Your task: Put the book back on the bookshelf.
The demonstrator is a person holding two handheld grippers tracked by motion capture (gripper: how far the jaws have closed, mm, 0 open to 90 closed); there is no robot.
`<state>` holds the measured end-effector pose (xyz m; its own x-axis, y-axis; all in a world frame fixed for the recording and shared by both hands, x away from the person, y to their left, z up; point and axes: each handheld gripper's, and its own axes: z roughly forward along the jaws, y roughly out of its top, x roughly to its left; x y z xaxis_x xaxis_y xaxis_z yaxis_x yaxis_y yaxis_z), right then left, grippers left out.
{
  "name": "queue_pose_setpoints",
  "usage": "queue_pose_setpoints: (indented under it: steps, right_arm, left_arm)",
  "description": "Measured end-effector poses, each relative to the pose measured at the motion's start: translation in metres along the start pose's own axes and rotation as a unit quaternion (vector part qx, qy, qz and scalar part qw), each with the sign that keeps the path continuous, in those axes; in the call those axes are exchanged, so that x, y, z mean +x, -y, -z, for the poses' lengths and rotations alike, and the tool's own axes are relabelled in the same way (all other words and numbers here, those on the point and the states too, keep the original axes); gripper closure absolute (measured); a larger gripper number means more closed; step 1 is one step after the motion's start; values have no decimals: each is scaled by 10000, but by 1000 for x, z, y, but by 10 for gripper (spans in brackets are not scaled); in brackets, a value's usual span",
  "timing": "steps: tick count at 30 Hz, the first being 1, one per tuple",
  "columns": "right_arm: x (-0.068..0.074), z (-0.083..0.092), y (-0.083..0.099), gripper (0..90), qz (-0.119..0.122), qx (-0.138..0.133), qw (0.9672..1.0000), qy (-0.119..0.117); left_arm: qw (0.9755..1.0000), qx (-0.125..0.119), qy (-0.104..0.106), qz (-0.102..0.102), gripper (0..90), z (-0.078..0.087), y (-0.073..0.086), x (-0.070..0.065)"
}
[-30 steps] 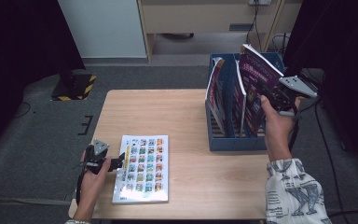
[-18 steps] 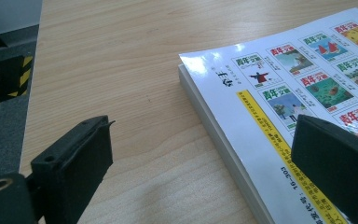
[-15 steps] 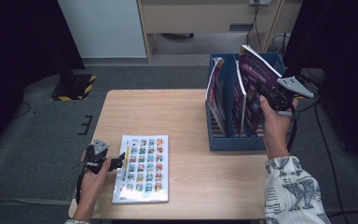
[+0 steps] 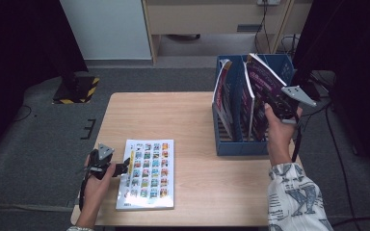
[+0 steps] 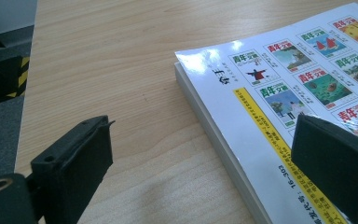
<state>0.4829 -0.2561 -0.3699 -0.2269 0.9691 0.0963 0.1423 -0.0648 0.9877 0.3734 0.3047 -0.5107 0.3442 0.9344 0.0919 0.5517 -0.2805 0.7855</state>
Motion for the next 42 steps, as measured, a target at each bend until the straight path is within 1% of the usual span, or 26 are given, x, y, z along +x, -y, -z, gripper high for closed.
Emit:
queue_pose_setpoints:
  steps: [2,5,13,20,25,34,36,38,42]
  right_arm:
    - [0,-2,2,837,-8,-6,10000,57]
    - [-2,-5,4,838,-78,-3,9999,75]
    - [-9,-7,6,837,-89,9,9999,140]
    - [-11,-10,10,837,-47,25,9997,236]
    - [-12,-12,12,836,2,61,9998,210]
    - [-11,-15,14,835,-42,53,9998,209]
    - [-11,-15,14,836,-45,35,9998,206]
    - [-11,-15,15,836,-42,19,9998,204]
    - [-11,-16,14,835,-50,-4,9997,237]
  left_arm:
    - [10000,-6,-1,-3,49,0,0,0]
    - [10000,5,-13,-15,49,0,0,-1]
    - [10000,6,-26,-12,49,0,0,-1]
    - [10000,-2,-20,0,49,1,0,0]
    - [10000,1,-6,-15,49,1,0,-1]
    - [10000,-5,-12,-16,50,1,0,-1]
    - [10000,-85,-39,-15,50,3,-1,-1]
    - [9999,-132,-36,28,50,4,-2,0]
    - [9999,-95,-50,28,50,3,-1,1]
